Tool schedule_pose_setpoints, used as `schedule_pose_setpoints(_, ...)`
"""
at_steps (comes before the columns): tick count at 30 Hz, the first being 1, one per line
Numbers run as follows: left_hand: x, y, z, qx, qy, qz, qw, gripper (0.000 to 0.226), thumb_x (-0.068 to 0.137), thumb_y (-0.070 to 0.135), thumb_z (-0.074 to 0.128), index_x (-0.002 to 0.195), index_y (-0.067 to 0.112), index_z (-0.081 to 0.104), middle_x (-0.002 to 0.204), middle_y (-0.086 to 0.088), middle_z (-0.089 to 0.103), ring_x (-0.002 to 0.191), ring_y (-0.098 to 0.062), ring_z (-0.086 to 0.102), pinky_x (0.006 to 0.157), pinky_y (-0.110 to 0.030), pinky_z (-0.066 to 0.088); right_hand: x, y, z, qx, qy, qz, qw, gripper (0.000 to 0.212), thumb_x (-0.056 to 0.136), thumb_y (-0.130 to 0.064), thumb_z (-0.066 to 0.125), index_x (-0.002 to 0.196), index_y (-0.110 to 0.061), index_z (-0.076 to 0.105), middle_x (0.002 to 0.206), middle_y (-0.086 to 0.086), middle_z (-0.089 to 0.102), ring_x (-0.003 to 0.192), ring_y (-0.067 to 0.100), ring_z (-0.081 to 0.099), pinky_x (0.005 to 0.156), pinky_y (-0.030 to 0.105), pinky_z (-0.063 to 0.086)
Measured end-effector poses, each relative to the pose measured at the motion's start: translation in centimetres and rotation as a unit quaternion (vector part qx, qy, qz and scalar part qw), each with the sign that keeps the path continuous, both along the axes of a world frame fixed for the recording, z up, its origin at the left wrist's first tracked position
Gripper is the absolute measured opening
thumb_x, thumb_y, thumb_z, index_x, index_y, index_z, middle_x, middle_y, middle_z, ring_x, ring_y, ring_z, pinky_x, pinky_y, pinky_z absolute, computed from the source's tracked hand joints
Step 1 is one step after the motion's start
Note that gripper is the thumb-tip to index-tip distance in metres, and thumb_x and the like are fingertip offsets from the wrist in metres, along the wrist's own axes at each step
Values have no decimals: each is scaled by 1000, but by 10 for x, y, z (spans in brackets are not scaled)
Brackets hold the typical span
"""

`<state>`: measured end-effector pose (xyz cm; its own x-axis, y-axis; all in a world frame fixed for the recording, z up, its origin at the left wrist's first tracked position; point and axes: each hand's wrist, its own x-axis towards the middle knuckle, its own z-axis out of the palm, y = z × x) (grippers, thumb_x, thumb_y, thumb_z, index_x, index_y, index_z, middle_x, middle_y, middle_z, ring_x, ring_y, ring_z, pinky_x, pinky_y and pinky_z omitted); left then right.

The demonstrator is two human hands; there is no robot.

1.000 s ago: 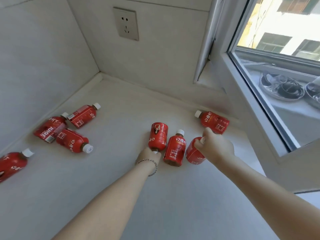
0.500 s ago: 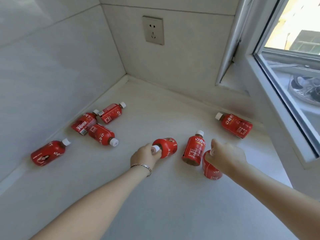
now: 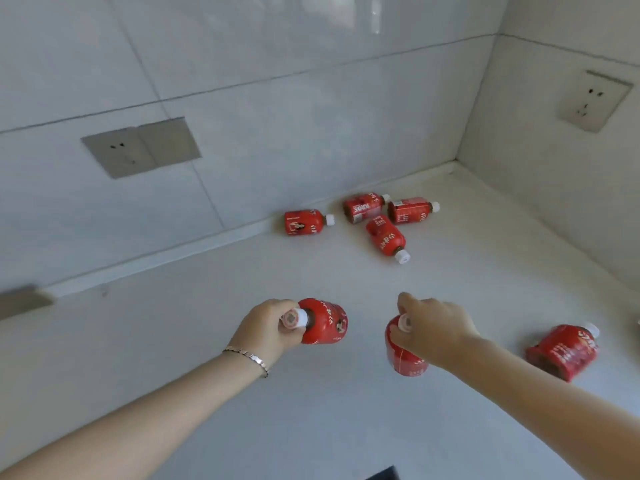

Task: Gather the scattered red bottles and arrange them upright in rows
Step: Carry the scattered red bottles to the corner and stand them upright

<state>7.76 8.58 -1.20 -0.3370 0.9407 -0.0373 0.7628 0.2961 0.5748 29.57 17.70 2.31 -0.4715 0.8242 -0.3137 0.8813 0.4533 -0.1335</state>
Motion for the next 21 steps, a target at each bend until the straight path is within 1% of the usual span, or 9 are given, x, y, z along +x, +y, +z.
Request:
schedule_pose_setpoints(2,-40,-42,9,13,-19,49,999,11,73,1,61,67,9,56,57,6,46,53,-14,44,52,-18,34,-52,-21,5,-5,0,46,999,32,91,-39,42,115,-18,48,110,5,65,102,26,63,75,30,47)
schedule_pose_setpoints(4,-83,-88,15,17,-42,101,994,3,74,2,61,77,2,62,64,-1,51,55,-19,46,54,-25,41,-105,-47,9,-6,4,82,997,33,90,-41,43,115,-19,49,112,5,65,103,26,63,78,30,48)
schedule_pose_setpoints(7,-150,-165,20,27,-43,143,988,15,72,16,63,79,3,62,70,-4,56,64,-20,49,56,-26,42,-184,-96,8,-9,8,124,992,34,90,-42,43,115,-20,50,111,5,66,102,24,64,76,29,47)
schedule_pose_setpoints(9,-195,-217,20,18,-32,170,985,15,71,23,63,72,9,59,69,-3,58,67,-20,50,56,-22,38,-235,-131,4,-16,13,137,990,35,90,-42,44,116,-20,51,111,4,66,101,23,64,72,27,46)
schedule_pose_setpoints(11,-242,-269,18,-4,-16,205,979,14,77,21,64,69,16,54,69,2,55,71,-21,52,56,-18,34,-287,-168,1,-25,20,139,990,36,89,-42,45,117,-20,52,111,3,66,98,23,63,70,26,43)
schedule_pose_setpoints(14,-304,-335,17,-45,0,250,967,26,81,24,62,66,21,41,68,6,48,73,-20,50,54,-23,32,-358,-221,-1,-55,28,128,990,37,89,-41,48,118,-19,54,95,1,60,84,20,56,64,25,41)
schedule_pose_setpoints(16,-340,-371,17,-78,11,275,958,33,84,27,58,64,25,32,69,6,45,75,-21,50,61,-25,33,-401,-250,-6,-77,26,123,989,37,88,-40,49,117,-18,55,90,-1,56,84,20,57,65,25,43)
schedule_pose_setpoints(18,-373,-400,20,-102,11,303,947,31,85,29,57,66,24,33,72,4,47,78,-22,51,66,-28,36,-441,-274,-12,-96,30,117,988,37,87,-39,49,116,-17,56,95,2,62,90,22,62,68,26,45)
schedule_pose_setpoints(21,-420,-431,26,-128,12,331,935,20,86,31,56,84,17,42,86,-2,55,86,-23,57,71,-31,44,-498,-303,-20,-105,39,123,986,37,88,-36,50,120,-16,54,112,6,66,96,23,63,71,27,50)
